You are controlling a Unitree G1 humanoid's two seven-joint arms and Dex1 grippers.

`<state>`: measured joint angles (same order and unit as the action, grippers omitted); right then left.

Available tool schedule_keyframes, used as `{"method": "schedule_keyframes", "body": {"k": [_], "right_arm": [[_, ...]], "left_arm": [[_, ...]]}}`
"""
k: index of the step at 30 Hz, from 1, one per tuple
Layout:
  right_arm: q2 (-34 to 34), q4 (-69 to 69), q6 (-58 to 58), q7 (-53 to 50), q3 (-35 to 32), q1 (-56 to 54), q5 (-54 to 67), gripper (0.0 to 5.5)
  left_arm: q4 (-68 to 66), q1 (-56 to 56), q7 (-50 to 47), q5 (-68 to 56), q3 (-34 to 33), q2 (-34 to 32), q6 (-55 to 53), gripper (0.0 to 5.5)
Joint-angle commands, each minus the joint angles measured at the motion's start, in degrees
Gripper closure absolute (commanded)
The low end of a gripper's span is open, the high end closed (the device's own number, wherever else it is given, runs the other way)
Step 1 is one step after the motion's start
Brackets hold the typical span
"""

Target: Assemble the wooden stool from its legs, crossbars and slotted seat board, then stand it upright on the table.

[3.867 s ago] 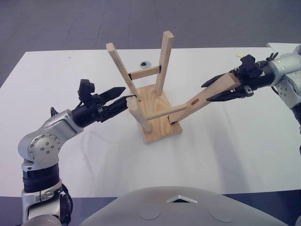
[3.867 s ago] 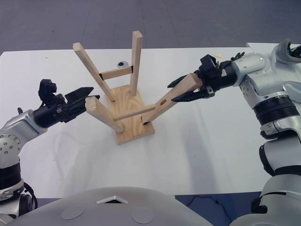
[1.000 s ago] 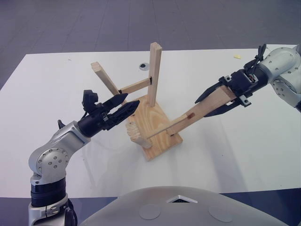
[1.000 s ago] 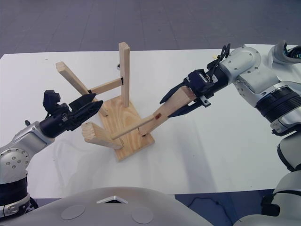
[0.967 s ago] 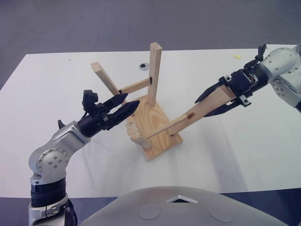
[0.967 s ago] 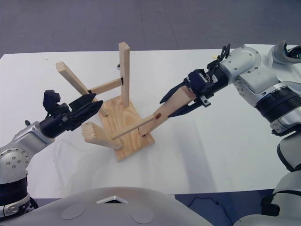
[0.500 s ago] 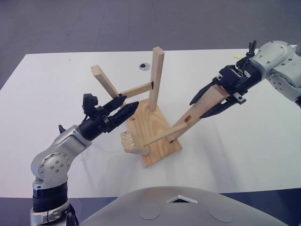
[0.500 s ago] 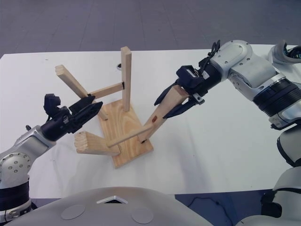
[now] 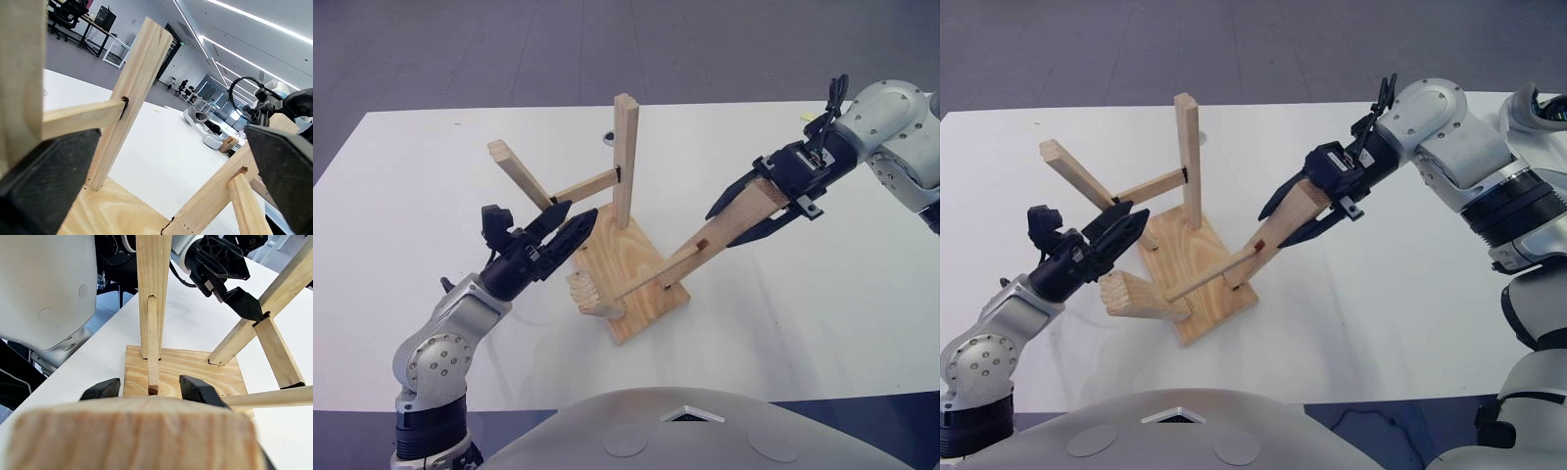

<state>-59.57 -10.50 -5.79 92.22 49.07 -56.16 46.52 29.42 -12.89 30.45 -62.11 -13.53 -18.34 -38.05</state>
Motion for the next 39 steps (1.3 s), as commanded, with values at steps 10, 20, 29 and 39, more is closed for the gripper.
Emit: {"method": "schedule_keyframes", "body": {"k": [10,20,29,39], "right_arm": [[3.65,-0.75,8.07,0.26,9.69,-4.34,-12.85,3.46],[4.93,1.01,12.51,0.26,12.96,-5.15,-13.44,3.46],[6.24,3.81,16.16,0.24,13.25,-1.02,-15.47,3.46],[5.52,7.71,17.86,-1.97,10.86,9.51,-21.24,3.46]], "left_arm": [[1.44,-1.80,-2.71,3.72,2.40,1.66,3.12,0.10],[1.40,-2.89,-2.93,3.89,3.04,2.00,4.61,0.10],[1.98,-3.56,-3.54,4.18,3.78,2.41,4.97,0.10],[1.58,-3.40,-3.71,4.36,5.04,2.70,5.68,0.10]]}}
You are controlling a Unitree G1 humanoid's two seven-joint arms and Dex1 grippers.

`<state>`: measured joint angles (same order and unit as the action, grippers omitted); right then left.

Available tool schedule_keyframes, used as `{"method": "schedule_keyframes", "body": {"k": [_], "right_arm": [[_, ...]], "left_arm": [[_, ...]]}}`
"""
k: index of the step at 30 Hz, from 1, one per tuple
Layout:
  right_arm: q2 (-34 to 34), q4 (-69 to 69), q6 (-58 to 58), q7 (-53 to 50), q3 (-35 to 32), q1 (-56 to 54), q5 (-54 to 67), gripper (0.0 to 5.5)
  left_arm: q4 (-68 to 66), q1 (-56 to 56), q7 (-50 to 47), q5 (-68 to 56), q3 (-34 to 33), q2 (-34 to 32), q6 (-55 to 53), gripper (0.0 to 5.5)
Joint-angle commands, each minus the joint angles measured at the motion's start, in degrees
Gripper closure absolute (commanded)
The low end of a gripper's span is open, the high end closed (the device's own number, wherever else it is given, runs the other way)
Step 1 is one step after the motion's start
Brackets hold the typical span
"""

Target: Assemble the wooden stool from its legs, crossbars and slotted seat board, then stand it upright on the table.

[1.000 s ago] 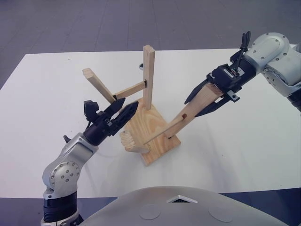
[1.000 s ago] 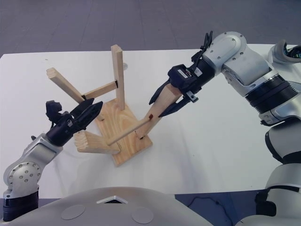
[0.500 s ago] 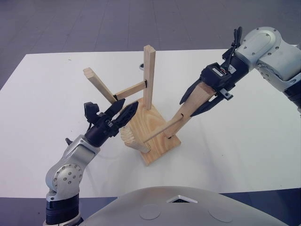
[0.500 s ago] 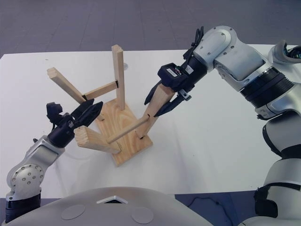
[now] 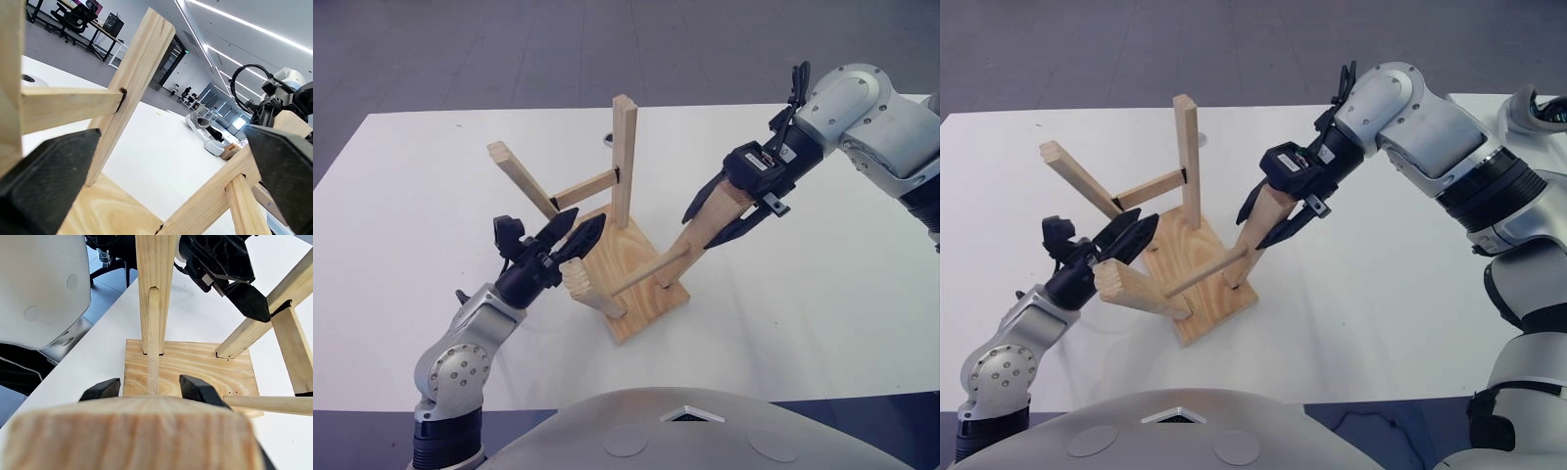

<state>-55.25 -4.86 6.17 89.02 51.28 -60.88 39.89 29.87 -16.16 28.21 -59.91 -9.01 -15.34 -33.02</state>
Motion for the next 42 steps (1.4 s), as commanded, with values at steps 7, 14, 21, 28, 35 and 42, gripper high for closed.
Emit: {"method": "schedule_keyframes", "body": {"k": [7,14,21,28,35,42], "right_arm": [[1.04,3.50,6.18,-2.06,7.66,20.44,-16.77,3.46],[4.03,1.97,8.25,-10.68,5.16,22.90,-18.66,3.46],[6.97,8.96,20.75,-21.74,-1.15,23.34,-12.42,3.46],[4.12,17.69,31.41,-27.56,-7.76,28.93,-5.85,2.68],[3.85,22.81,33.02,-34.29,-14.97,37.36,-3.05,1.50],[7.02,22.86,33.29,-38.62,-23.74,42.34,-2.59,1.50]], "left_arm": [[0.91,0.79,-1.83,1.42,0.47,-0.93,-0.39,0.10],[0.32,1.25,-1.69,1.37,0.46,-1.13,-0.61,0.10],[-1.21,3.55,-1.29,1.38,0.18,-1.77,-0.98,0.10],[-2.92,5.54,-0.47,0.81,-0.73,-3.57,-2.13,0.10],[-8.49,13.62,-1.71,2.30,-5.53,-6.18,0.22,0.10],[-15.75,22.64,-2.93,7.31,-10.21,-6.99,6.18,0.10]]}}
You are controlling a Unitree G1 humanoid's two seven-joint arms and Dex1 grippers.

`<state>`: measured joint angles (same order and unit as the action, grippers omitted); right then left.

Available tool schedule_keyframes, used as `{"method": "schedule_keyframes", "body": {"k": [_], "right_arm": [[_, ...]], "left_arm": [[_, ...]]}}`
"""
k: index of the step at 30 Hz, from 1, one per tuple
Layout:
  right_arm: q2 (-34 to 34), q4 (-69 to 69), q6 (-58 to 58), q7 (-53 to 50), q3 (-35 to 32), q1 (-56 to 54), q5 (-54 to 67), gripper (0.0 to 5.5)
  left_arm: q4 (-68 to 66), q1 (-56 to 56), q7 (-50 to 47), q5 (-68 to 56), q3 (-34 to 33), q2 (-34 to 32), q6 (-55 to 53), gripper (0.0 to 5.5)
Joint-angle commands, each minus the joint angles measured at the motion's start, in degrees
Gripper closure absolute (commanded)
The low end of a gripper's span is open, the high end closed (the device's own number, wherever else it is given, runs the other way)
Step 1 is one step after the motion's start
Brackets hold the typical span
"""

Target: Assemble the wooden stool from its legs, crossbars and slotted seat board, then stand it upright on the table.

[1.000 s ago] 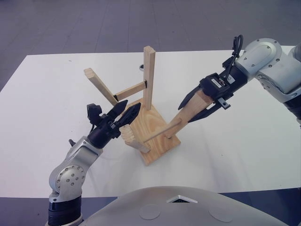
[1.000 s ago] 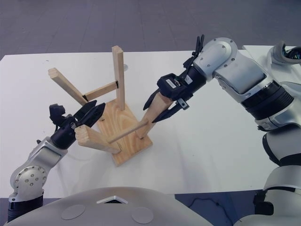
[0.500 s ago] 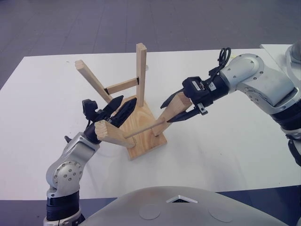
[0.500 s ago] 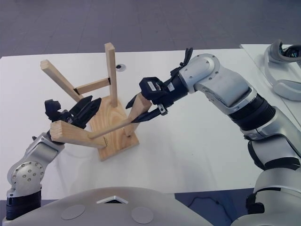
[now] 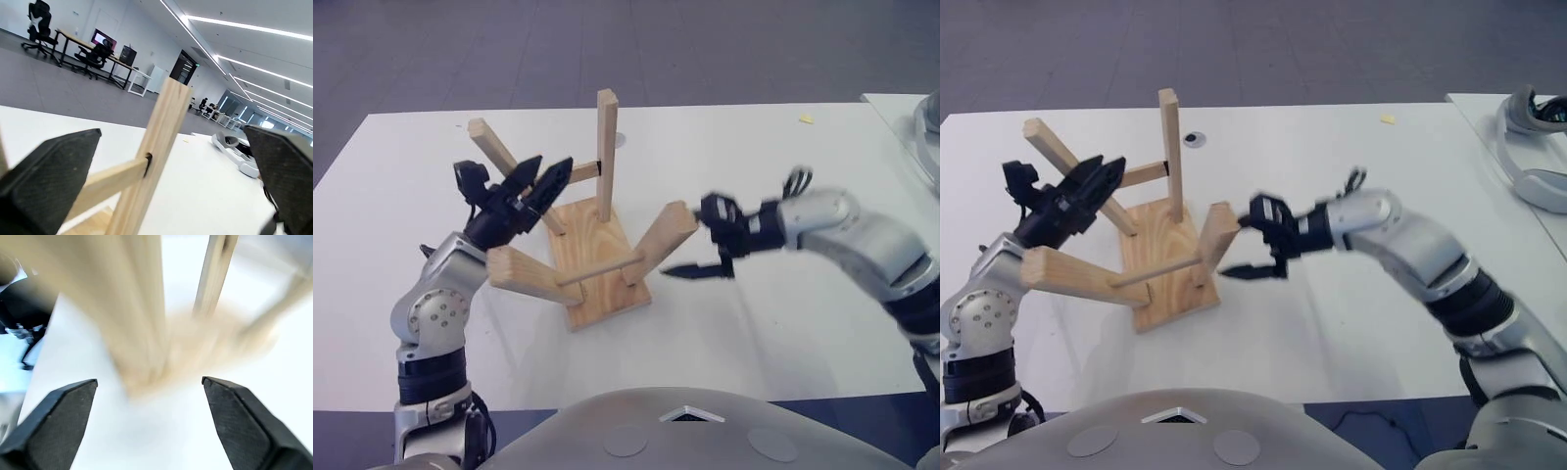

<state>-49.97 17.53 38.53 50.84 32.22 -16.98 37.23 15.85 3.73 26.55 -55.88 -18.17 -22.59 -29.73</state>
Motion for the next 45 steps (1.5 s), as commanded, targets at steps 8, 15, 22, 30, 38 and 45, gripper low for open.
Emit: {"method": "schedule_keyframes", "body": {"k": [8,15,22,30,38,45], "right_arm": [[10.31,3.48,1.00,-11.14,-20.70,10.53,3.86,1.50],[26.67,19.24,-3.79,-42.54,-25.73,26.16,-10.75,1.50],[37.28,38.91,0.76,-58.81,-22.09,31.91,-16.29,1.50],[40.40,35.17,13.32,-55.80,-12.18,19.26,-16.38,1.50],[44.35,28.56,16.90,-45.77,-14.17,15.56,-6.92,1.50],[41.70,25.10,12.75,-47.19,-19.55,18.01,-13.97,1.50]], "left_arm": [[-1.46,6.00,-7.45,10.17,-5.47,3.88,13.97,0.10],[7.16,-14.34,-22.54,31.20,-8.92,10.02,21.43,0.10],[28.35,-43.58,-23.29,38.63,1.63,18.22,18.48,0.10],[28.49,-38.31,-25.31,37.98,7.72,22.54,17.93,0.10],[15.27,-13.99,-22.71,47.06,21.68,20.22,15.98,0.10],[14.20,-14.41,-24.78,44.87,12.97,17.52,16.23,0.10]]}}
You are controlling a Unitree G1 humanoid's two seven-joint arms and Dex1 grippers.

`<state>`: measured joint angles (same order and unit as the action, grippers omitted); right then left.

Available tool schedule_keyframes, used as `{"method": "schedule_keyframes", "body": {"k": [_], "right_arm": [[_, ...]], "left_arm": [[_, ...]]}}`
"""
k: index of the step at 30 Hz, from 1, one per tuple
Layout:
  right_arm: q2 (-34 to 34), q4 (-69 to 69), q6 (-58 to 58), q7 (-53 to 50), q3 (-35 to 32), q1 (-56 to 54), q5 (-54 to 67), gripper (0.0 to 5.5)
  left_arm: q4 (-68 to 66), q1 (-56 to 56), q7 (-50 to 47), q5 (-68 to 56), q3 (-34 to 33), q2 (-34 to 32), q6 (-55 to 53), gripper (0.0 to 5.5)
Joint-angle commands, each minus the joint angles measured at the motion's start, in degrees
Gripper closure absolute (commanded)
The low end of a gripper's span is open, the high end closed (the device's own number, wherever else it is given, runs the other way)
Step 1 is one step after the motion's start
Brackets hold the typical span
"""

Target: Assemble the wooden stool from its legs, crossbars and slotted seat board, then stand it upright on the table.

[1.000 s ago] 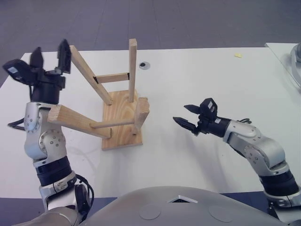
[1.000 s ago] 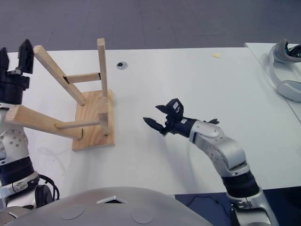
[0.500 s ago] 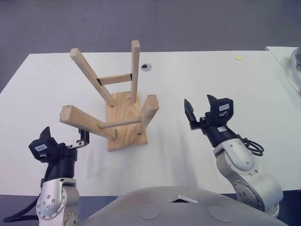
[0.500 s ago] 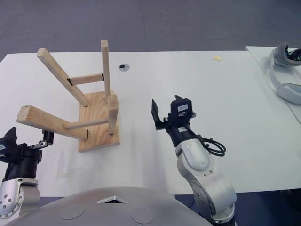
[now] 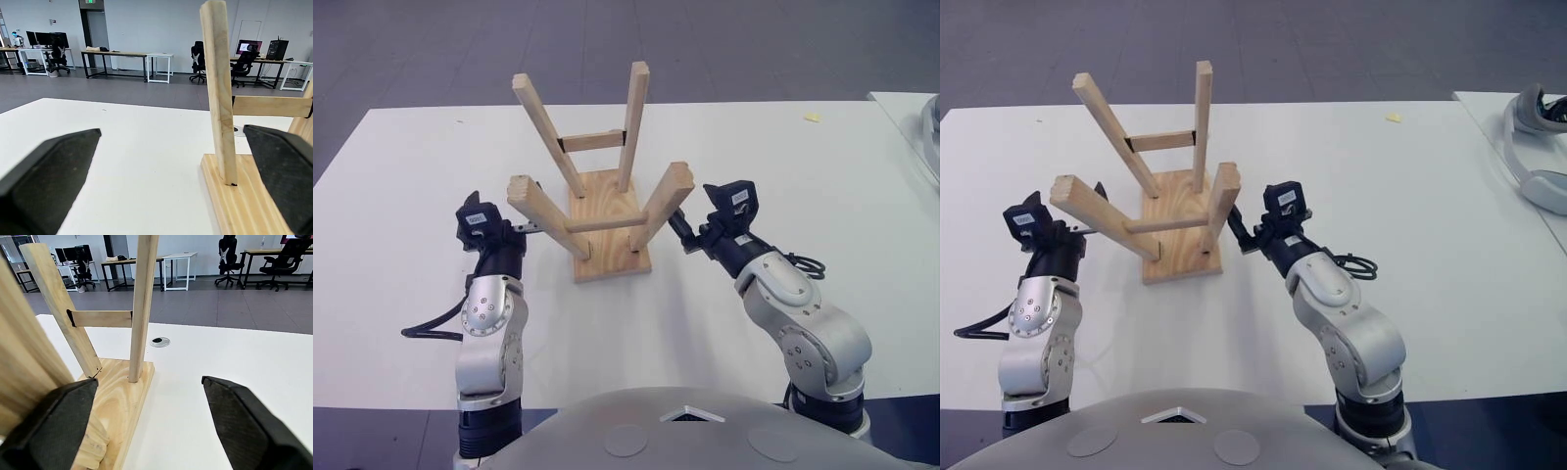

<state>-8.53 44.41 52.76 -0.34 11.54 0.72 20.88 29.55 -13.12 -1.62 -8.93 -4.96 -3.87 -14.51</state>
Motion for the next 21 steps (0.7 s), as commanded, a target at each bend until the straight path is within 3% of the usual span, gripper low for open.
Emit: {"method": "schedule_keyframes", "body": {"k": [1,4,7,12,15,17,19,20,21], "right_arm": [[-0.82,-2.21,-2.58,3.91,-0.36,0.95,1.04,1.50],[-2.40,-2.78,-5.52,3.34,-4.84,1.62,-1.81,1.50],[-2.67,-4.46,-7.04,1.84,-8.34,0.13,-4.05,1.50],[-1.97,-3.24,-7.88,-6.77,-15.40,6.87,-12.89,1.50],[0.94,0.54,-8.92,-10.31,-14.19,10.13,-16.58,1.50],[3.12,1.57,-8.84,-7.89,-9.72,7.94,-14.19,1.50],[5.35,2.15,-8.93,2.14,-1.24,2.02,-5.39,1.50],[6.27,2.33,-8.29,6.83,2.24,-0.49,-1.08,1.50],[6.25,2.45,-7.49,11.11,4.71,-2.37,2.58,1.50]], "left_arm": [[-0.06,3.00,3.04,-2.75,-3.39,-2.06,1.64,0.10],[-1.26,5.60,3.74,-5.10,-9.46,-4.15,3.40,0.10],[-0.80,5.71,4.65,-5.36,-9.66,-4.35,4.50,0.10],[3.41,-10.48,-3.32,0.21,-15.94,1.21,3.15,0.10],[9.50,-14.05,-6.94,1.39,-16.84,4.80,2.70,0.10],[12.49,-13.53,-5.77,2.20,-10.59,5.52,1.57,0.10],[11.10,-6.85,6.76,1.16,9.32,1.09,-2.73,0.10],[10.08,-2.79,17.46,-0.10,20.56,-3.67,-5.35,0.10],[8.25,0.17,24.05,-2.41,26.17,-5.40,-7.12,0.10]]}}
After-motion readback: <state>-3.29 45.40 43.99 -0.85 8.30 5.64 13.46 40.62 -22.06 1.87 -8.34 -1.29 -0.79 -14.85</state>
